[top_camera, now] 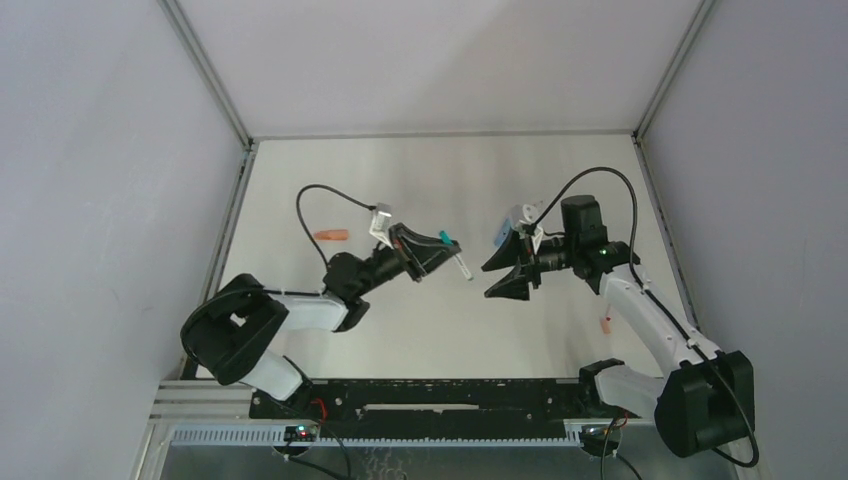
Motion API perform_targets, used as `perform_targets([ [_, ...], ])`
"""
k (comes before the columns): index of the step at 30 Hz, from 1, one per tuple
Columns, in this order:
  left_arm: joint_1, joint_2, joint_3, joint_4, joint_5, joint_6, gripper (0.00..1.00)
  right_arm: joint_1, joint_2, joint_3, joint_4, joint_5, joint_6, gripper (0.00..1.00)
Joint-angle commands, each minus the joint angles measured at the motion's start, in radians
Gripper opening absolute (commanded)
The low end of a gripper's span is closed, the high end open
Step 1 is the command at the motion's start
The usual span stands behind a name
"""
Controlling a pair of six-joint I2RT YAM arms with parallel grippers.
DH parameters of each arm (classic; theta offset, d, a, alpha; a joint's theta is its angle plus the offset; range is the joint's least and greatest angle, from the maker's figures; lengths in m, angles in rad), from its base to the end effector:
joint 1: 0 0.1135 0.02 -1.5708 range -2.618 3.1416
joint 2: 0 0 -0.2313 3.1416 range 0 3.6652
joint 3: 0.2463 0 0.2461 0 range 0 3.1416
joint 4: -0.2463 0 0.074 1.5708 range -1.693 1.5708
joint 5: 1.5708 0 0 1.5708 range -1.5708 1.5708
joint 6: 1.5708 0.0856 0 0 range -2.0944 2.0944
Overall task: Insert the pens into the pen caps
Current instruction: Place the pen at the center of the board.
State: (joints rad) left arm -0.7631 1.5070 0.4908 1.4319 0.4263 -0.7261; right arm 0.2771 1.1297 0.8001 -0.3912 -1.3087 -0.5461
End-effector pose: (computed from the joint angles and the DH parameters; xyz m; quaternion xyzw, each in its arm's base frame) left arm 0.2075 -0.2474 0.2344 0.1871 0.5302 -0.6398 0.5239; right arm 0.2070 0.1448 0.2387 -0.5192 0.5621 0.5056 0.3986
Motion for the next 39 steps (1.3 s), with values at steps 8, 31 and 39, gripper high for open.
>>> perform_targets([
  [8, 0.384, 0.001, -0.444, 0.032, -0.262, -0.455, 0.00, -0.114, -0.056, 0.035, -0.026, 0.088, -0.057, 0.68],
  [31, 0.583, -0.369, -0.255, -1.100, -0.933, -0.665, 0.17, -0.104, -0.052, 0.036, -0.041, 0.076, -0.083, 0.69],
  [39, 0.671, -0.197, -0.239, -0.933, -0.792, -0.694, 0.14, -0.098, -0.062, 0.036, -0.050, 0.083, -0.097, 0.68],
])
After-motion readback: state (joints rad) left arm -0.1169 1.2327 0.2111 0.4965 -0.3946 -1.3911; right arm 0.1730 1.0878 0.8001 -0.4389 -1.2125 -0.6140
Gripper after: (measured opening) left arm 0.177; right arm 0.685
